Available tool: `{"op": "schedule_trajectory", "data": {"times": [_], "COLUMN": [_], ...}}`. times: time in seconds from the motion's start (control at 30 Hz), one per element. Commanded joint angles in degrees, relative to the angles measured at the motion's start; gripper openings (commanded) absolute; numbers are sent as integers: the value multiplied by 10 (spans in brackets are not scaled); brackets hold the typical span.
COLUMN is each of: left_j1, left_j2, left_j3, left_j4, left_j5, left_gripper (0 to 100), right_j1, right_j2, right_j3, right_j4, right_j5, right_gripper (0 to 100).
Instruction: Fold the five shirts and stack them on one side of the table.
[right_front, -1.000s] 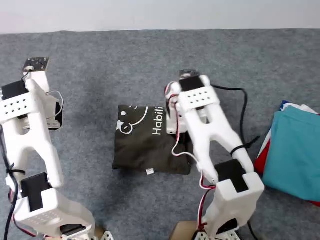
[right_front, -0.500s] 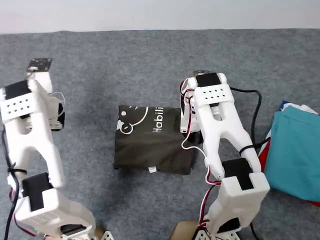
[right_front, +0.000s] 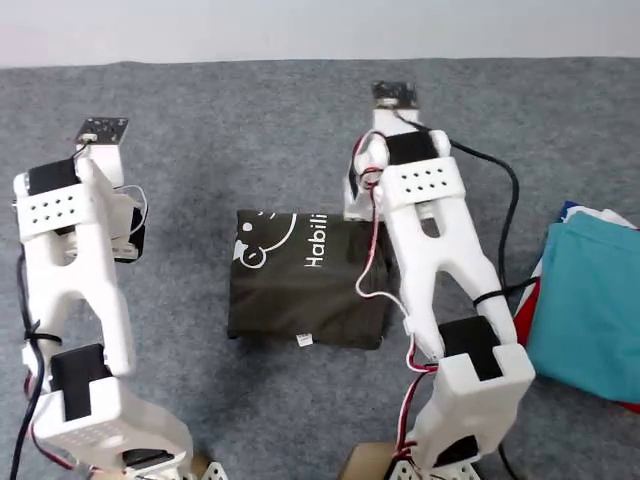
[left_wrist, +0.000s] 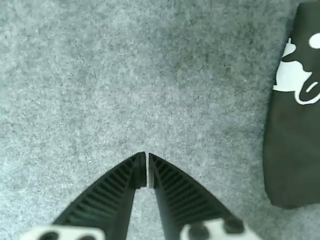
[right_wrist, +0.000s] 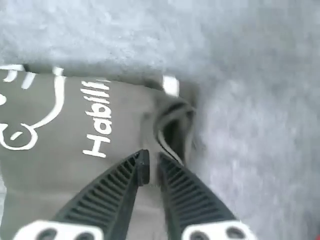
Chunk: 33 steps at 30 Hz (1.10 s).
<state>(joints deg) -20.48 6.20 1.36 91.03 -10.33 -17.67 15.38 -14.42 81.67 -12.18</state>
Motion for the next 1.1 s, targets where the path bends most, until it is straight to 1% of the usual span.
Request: {"op": "schedule_trajectory", "data": {"times": [0.0, 0.13, 0.3, 0.4, 0.57, 0.67, 0.73, 0.83, 0.97, 1.07], "left_j1": [4, 4, 4, 4, 6, 20, 38, 84, 166, 222], "left_j2": [-26, -26, -26, -26, -26, -27, -32, -33, -30, -25], "left_j3": [-2, -2, -2, -2, -2, -2, -2, -5, -8, -8], "left_j4": [-8, -8, -8, -8, -8, -8, -5, -4, -15, -49], "left_j5": [-4, -2, -4, -4, -4, -2, -2, -1, 0, 1], "left_gripper": [14, 14, 14, 14, 14, 14, 14, 14, 15, 15], "right_j1": [-12, -7, 56, 90, 92, 80, 73, 76, 76, 87], "right_j2": [15, 66, 124, 136, 113, 80, 63, 53, 0, -44], "right_j3": [-31, -32, -38, -38, -44, -45, -44, -44, -47, -47], "right_j4": [-23, -25, -55, -67, -61, -61, -61, -59, 0, 41], "right_j5": [15, 15, 19, 47, 55, 55, 55, 56, 56, 56], "right_gripper": [9, 9, 9, 9, 9, 9, 9, 9, 9, 9]}}
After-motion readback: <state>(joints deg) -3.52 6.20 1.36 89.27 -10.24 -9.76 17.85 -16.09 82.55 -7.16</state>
